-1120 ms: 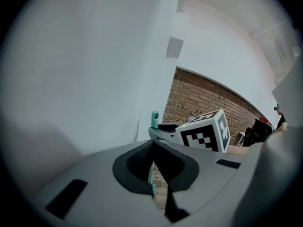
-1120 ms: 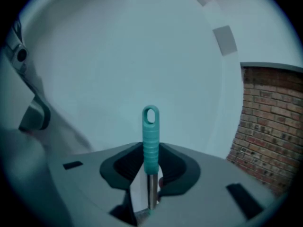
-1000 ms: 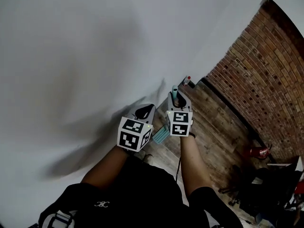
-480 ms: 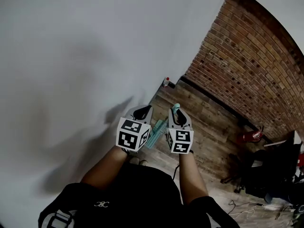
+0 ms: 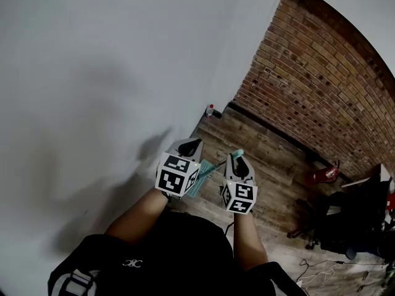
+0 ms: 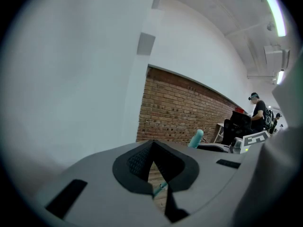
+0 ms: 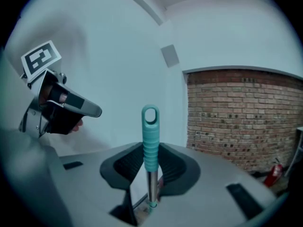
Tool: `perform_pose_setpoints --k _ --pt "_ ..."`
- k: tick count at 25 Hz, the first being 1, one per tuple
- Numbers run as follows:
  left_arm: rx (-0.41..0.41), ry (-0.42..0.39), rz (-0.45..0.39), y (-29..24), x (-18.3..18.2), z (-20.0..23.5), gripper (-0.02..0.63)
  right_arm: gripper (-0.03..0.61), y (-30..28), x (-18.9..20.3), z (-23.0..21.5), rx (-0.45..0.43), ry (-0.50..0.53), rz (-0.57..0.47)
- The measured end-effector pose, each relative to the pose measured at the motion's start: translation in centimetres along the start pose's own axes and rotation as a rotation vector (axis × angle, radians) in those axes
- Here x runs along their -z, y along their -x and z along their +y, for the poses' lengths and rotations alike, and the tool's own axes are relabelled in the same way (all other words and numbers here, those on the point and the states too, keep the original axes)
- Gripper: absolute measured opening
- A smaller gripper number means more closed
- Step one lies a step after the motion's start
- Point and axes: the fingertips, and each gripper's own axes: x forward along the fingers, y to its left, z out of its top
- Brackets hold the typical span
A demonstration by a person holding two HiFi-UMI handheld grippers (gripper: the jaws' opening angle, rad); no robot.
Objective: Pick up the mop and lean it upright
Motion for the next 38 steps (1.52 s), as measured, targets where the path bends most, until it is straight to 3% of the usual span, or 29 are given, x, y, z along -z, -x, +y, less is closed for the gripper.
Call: perform_pose_setpoints --k 20,29,38 --pt "0.046 0.021 -0.009 -1.7 0.0 -1.4 -0.005 0.109 0.1 0.1 -1.6 0.020 -0.031 -0.002" --pt "0.025 -0.038 -0.023 -1.9 -0.4 -1.3 -0.005 0.109 -0.1 0.1 -1.8 0.015 -0.024 -0.001" --pt "0.010 0.028 -0.053 -1.3 -1.4 -0.4 -0.005 0.109 -0.8 -0.2 -1.2 -0.001 -0.017 -0.005"
